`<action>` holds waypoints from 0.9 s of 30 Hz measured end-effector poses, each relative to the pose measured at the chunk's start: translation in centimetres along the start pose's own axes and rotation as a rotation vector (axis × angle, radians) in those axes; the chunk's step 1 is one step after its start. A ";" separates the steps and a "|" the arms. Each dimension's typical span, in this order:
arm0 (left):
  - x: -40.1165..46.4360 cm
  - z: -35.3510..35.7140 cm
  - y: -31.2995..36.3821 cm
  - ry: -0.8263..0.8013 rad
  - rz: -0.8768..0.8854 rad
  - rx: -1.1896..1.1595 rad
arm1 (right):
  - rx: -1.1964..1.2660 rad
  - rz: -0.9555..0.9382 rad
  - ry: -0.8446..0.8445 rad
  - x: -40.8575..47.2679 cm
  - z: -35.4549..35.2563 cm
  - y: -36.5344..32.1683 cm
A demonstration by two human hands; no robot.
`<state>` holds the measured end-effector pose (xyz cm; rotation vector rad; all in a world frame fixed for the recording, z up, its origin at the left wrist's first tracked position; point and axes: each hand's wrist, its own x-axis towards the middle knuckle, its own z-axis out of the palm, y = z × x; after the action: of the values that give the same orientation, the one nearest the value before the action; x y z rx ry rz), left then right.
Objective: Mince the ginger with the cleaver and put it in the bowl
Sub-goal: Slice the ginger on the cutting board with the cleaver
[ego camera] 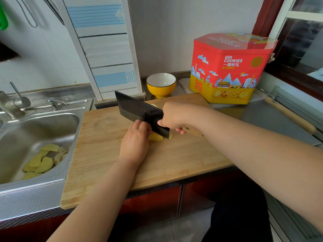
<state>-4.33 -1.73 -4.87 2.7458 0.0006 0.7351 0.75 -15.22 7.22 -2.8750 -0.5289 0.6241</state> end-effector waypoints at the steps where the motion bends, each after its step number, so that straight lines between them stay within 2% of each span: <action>1: 0.0 0.0 0.0 0.001 0.002 0.001 | 0.001 0.003 -0.006 0.0 0.0 0.0; 11: 0.0 0.4 -0.4 0.015 0.016 -0.002 | 0.069 0.059 -0.090 1.3 1.7 -0.3; 27: 0.0 -0.1 -0.4 0.019 0.053 -0.044 | 0.167 0.023 -0.011 1.3 1.8 1.2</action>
<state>-4.36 -1.30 -4.92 2.7068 -0.0840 0.7663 1.44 -15.75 4.86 -2.7256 -0.4239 0.6555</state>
